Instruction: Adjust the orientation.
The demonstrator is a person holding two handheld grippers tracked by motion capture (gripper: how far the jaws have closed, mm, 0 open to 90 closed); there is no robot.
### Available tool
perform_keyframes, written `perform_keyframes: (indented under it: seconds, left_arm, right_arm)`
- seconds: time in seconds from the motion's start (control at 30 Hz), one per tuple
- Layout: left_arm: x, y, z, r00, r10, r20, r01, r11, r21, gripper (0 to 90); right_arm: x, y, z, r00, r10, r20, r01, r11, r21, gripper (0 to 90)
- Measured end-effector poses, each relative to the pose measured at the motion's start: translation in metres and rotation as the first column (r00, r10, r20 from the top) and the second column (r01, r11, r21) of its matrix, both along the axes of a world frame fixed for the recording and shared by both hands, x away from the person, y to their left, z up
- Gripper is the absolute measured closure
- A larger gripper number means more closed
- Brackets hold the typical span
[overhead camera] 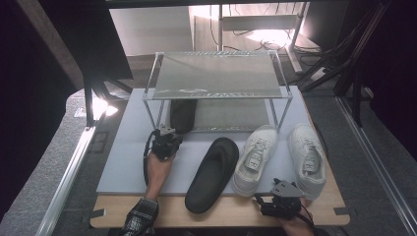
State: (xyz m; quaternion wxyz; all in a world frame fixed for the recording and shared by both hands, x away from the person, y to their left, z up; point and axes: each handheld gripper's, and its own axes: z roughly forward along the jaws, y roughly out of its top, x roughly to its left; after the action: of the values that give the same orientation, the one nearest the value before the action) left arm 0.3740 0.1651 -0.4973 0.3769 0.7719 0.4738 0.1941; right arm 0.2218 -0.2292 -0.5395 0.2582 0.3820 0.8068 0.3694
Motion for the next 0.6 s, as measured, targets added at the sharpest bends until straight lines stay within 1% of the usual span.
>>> perform_keyframes:
  seconds: [0.13, 0.2, 0.23, 0.27, 0.3, 0.33, 0.43, 0.47, 0.53, 0.6]
  left_arm:
    - [-0.010, 0.007, -0.003, 0.9999, -0.010, -0.008, 0.009, 0.9994, -0.032, 88.8]
    - [-0.018, 0.009, -0.003, 0.9997, -0.024, -0.009, 0.024, 0.9985, -0.049, 89.1]
    - [-0.018, 0.009, -0.003, 0.9997, -0.024, -0.009, 0.024, 0.9985, -0.049, 89.1]
    - [-0.025, 0.009, -0.001, 0.9993, -0.037, -0.005, 0.036, 0.9978, -0.055, 89.1]
    - [-0.025, 0.009, -0.001, 0.9993, -0.037, -0.005, 0.036, 0.9978, -0.055, 89.1]
    - [-0.032, 0.008, 0.002, 0.9985, -0.054, -0.003, 0.054, 0.9968, -0.060, 89.1]
    - [-0.043, 0.007, 0.004, 0.9970, -0.078, 0.002, 0.078, 0.9952, -0.059, 89.1]
    - [-0.047, 0.006, 0.004, 0.9960, -0.089, 0.001, 0.089, 0.9942, -0.060, 89.1]
    - [-0.050, 0.006, 0.004, 0.9956, -0.094, 0.000, 0.094, 0.9937, -0.062, 89.0]
    - [-0.057, 0.005, 0.003, 0.9939, -0.110, -0.007, 0.110, 0.9918, -0.065, 88.9]
  right_arm:
    - [0.000, 0.000, 0.000, 1.0000, -0.003, -0.002, 0.003, 1.0000, -0.001, 13.6]
    - [0.000, 0.000, 0.000, 1.0000, -0.003, -0.002, 0.003, 1.0000, -0.001, 13.6]
    - [0.000, 0.000, 0.000, 1.0000, -0.003, -0.002, 0.003, 1.0000, -0.001, 13.6]
    - [0.000, 0.000, 0.000, 1.0000, -0.003, -0.002, 0.003, 1.0000, -0.001, 13.6]
    - [0.000, 0.000, 0.000, 1.0000, -0.003, -0.002, 0.003, 1.0000, -0.002, 13.6]
    - [0.000, 0.000, 0.000, 1.0000, -0.003, -0.002, 0.003, 1.0000, -0.002, 13.6]
    - [0.000, 0.001, 0.000, 1.0000, -0.003, -0.003, 0.003, 1.0000, -0.002, 13.6]
    - [0.000, 0.001, 0.000, 1.0000, -0.003, -0.003, 0.003, 1.0000, -0.002, 13.6]
    - [0.000, 0.001, 0.000, 1.0000, -0.003, -0.002, 0.003, 1.0000, -0.002, 13.6]
    - [0.000, 0.000, 0.000, 1.0000, -0.002, -0.001, 0.002, 1.0000, -0.003, 13.6]
